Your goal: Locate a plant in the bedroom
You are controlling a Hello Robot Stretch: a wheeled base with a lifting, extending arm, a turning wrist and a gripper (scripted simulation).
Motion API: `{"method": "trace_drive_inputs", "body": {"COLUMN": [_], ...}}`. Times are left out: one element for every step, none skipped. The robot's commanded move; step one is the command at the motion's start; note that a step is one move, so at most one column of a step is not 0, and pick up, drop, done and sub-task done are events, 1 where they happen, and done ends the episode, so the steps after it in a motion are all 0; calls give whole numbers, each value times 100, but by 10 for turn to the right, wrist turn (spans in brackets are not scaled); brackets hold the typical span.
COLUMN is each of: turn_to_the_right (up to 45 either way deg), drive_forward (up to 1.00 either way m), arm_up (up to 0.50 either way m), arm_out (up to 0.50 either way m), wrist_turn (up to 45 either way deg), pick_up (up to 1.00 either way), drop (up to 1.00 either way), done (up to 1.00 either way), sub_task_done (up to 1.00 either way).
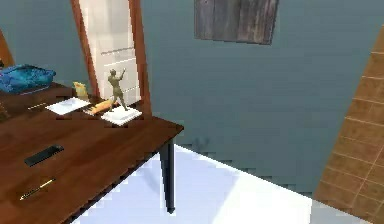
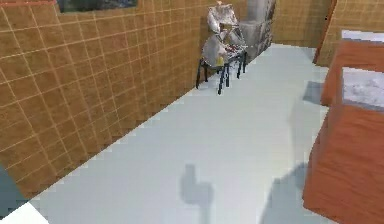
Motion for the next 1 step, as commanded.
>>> {"method": "trace_drive_inputs", "body": {"turn_to_the_right": [30], "drive_forward": [0], "arm_up": [0], "arm_out": [0], "wrist_turn": [0], "pick_up": [0], "drop": [0], "done": [0], "sub_task_done": [0]}}
